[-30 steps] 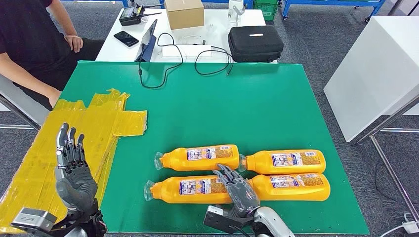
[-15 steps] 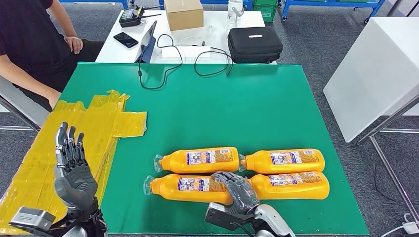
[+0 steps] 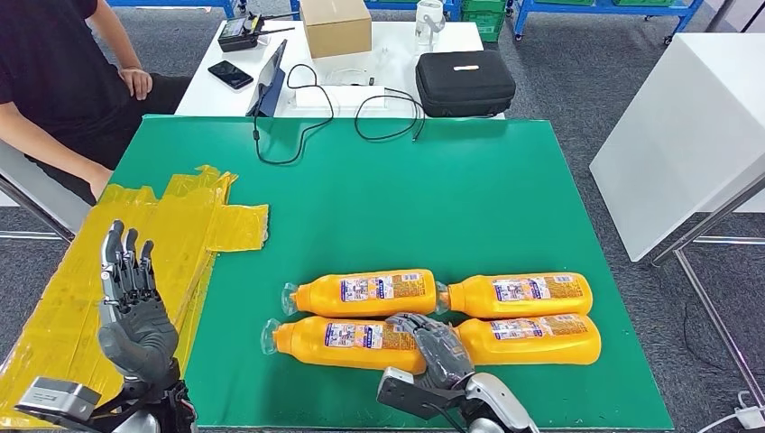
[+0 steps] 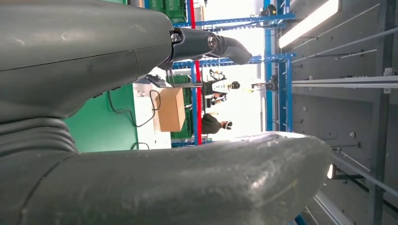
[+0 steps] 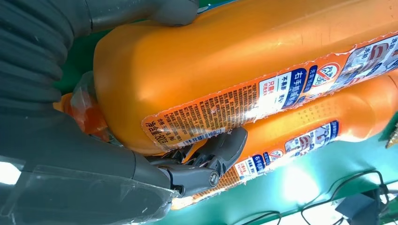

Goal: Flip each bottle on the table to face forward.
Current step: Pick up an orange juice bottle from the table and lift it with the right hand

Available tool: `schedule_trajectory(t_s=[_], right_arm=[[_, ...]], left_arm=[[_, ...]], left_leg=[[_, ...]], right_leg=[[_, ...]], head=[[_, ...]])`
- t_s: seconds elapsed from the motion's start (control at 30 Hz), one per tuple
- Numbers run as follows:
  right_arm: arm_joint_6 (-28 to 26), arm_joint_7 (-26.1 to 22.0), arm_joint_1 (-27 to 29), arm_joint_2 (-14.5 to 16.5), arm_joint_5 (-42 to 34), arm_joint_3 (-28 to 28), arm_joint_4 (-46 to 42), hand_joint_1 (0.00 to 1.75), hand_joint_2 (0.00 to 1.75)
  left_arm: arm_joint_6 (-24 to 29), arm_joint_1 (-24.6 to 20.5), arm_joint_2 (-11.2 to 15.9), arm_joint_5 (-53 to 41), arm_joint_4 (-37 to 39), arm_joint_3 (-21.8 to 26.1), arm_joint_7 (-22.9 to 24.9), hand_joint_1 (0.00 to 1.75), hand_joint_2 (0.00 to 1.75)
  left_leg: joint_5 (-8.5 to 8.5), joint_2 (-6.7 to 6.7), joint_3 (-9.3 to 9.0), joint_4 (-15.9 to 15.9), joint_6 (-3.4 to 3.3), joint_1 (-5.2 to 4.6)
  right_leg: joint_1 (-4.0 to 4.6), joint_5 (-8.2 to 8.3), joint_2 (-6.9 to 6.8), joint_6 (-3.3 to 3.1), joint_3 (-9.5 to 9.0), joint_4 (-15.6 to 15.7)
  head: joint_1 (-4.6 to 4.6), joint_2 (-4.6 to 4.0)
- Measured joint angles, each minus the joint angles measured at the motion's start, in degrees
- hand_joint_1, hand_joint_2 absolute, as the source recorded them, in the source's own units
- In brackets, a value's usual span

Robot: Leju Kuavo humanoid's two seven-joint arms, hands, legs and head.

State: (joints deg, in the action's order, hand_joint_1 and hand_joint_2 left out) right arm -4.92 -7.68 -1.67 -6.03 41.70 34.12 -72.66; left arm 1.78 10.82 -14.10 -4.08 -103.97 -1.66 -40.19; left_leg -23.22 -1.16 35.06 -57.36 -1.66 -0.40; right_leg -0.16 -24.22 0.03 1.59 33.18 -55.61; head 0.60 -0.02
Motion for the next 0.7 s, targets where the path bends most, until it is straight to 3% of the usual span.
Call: schedule_trajectory(t_s=[0.2, 0.7], right_arm=[[-4.7, -3.0, 2.7, 2.2, -3.2, -1.4, -2.9, 1.75, 1.75], [-4.8, -6.3, 6.4, 6.3, -5.2, -6.1, -10.0, 1.75, 1.75]], left_arm=[[1.1, 0.5, -0.3, -0.1, -0.6, 0.0, 0.0, 0.00, 0.00], [-0.2, 1.1, -1.9, 1.1, -1.3, 1.5, 0.1, 0.00, 0.00]], left_leg=[[0.13, -0.02, 0.31, 0.0, -0.04, 0.01], [0.14, -0.06, 0.60, 0.0, -0.07, -0.02]], right_leg=[[0.00, 0.07, -0.01, 0.02, -0.30, 0.0], [-0.02, 0.04, -0.02, 0.02, -0.09, 0.0]], head=[[0.00, 0.00], [0.01, 0.00]])
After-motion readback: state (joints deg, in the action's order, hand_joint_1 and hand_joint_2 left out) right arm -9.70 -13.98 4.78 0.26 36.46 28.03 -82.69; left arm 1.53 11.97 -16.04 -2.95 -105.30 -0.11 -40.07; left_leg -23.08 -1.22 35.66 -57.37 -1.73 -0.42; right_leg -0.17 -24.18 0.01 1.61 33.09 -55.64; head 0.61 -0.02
